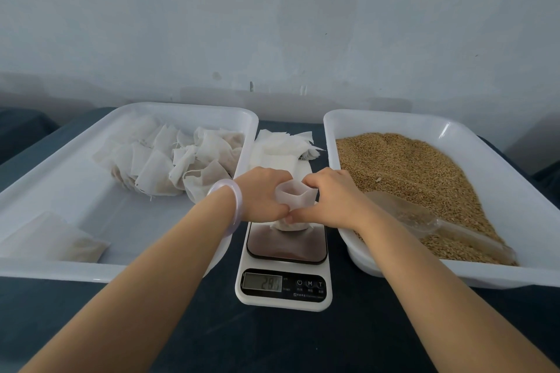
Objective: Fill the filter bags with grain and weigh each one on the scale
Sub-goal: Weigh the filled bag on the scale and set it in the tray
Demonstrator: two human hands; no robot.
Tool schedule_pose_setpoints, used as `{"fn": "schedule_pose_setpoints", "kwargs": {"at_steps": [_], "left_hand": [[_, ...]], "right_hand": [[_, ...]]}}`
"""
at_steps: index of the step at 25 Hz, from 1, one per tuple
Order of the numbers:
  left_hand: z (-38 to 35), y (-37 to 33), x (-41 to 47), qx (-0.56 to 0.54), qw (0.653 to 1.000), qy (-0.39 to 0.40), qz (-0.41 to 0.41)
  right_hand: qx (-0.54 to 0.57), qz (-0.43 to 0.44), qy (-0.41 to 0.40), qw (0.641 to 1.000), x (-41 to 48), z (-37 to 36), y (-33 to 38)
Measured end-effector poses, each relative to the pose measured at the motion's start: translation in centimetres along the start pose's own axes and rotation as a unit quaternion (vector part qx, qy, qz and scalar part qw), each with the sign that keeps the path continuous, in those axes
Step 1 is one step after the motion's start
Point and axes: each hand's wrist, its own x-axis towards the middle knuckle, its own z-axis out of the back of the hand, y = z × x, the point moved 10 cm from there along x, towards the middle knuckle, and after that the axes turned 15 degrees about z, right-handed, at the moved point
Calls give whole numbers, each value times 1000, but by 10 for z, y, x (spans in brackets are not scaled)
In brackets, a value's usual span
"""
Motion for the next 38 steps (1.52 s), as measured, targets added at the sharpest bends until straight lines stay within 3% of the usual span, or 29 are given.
{"fn": "schedule_pose_setpoints", "kwargs": {"at_steps": [20, 23, 25, 28, 32, 35, 38], "left_hand": [[2, 1, 1, 1, 1000, -13, 7], [14, 5, 3, -64, 997, -52, 4], [26, 11, 2, -165, 983, -83, -1], [37, 17, -2, -371, 924, -87, -12], [33, 8, -2, -492, 868, -28, -54], [28, 17, 4, -470, 882, -30, -23], [21, 21, 8, -433, 901, -22, -10]], "right_hand": [[1, 0, -4, 1000, -2, 3, 3], [37, -6, -22, 999, -3, 5, 2], [139, -40, -61, 988, -6, 6, -6], [243, -56, -92, 964, -8, 5, -11], [249, -44, -155, 955, -12, 23, -12], [266, -105, -238, 928, -29, 54, -44], [209, -203, -168, 942, -57, 67, -91]]}}
